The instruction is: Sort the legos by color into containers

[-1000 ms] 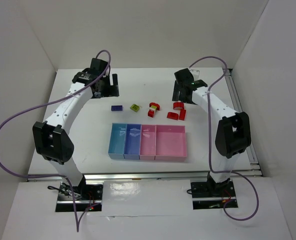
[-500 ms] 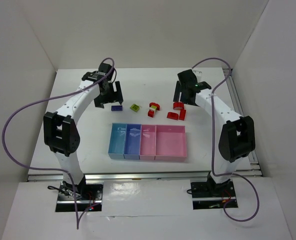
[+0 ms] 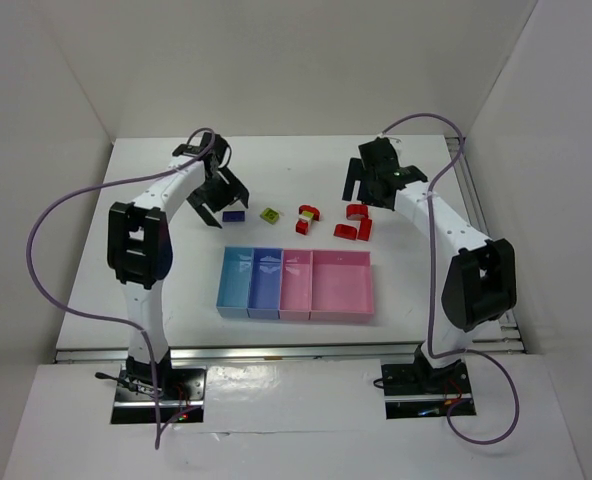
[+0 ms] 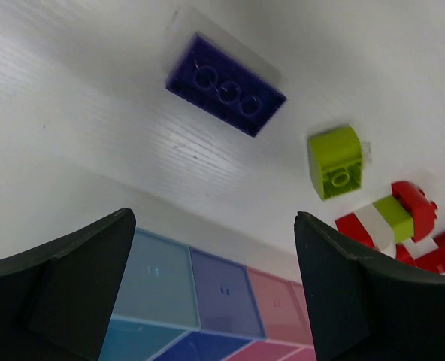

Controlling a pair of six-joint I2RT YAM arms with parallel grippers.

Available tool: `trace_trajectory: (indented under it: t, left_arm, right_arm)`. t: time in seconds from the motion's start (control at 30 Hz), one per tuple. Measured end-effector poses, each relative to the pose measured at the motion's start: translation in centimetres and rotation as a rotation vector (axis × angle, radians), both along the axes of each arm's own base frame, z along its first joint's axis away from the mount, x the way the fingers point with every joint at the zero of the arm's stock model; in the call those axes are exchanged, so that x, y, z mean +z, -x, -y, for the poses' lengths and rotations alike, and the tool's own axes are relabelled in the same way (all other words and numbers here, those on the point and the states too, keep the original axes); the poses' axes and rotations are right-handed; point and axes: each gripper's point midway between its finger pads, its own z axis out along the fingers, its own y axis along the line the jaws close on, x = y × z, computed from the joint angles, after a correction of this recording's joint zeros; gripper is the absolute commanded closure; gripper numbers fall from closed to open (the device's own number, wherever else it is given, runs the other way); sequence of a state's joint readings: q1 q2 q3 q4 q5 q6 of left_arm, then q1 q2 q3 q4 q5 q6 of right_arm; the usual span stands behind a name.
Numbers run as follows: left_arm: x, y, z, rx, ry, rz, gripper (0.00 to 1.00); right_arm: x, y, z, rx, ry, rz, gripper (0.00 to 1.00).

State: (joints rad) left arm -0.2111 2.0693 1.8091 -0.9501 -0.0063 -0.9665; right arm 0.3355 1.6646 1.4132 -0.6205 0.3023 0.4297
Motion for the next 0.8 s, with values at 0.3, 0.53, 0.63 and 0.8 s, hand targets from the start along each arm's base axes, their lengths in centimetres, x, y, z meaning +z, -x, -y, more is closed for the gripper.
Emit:
trace_trajectory:
  t: [0.3, 0.53, 0.63, 0.8]
  left_arm:
    - [-3.5, -2.6, -1.1, 0.166, -0.021, -0.038, 0.07]
    - [-6.2, -3.8, -1.5, 0.203, -0.048, -0.056, 0.14]
    - [-6.5, -4.9, -1.4, 0.208, -0.050, -0.042, 0.16]
    - [-6.0, -6.6, -1.5, 0.217, -0.047, -0.001, 0.19]
  right_arm:
    - [0.9, -0.5, -0.7, 0.045, -0.021, 0.035, 0.00]
    - [1.0, -0.4, -1.0, 0.060, -0.035, 0.031, 0.00]
    - [1.2, -0.3, -1.0, 0.060, -0.036, 0.037, 0.00]
    - [1.3, -0.1, -0.9, 0.058, -0.034, 0.040, 0.00]
